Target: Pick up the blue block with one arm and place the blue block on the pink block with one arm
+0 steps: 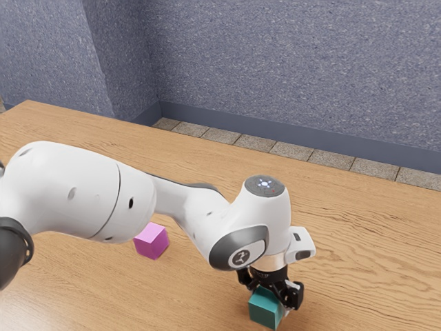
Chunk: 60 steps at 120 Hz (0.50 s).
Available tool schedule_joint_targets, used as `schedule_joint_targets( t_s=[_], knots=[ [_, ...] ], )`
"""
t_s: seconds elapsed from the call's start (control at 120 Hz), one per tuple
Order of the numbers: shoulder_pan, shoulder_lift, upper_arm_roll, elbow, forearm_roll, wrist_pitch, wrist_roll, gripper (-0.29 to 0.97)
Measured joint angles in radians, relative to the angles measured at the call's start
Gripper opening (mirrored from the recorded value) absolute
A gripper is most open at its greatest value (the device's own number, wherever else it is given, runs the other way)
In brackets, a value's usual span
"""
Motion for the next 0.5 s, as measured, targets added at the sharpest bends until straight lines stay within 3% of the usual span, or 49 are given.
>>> schedule_joint_targets(
  t_s=[0.133, 0.283, 0.417, 0.5],
  knots=[
    [0.0, 0.0, 0.0, -0.001, 0.003, 0.003, -0.005, 0.37],
    [-0.001, -0.008, 0.001, -0.001, 0.012, 0.001, -0.018, 0.33],
    [0.011, -0.089, 0.018, 0.004, 0.044, -0.013, -0.031, 0.31],
    [0.012, -0.169, 0.075, -0.009, 0.075, -0.04, -0.037, 0.31]
  ],
)
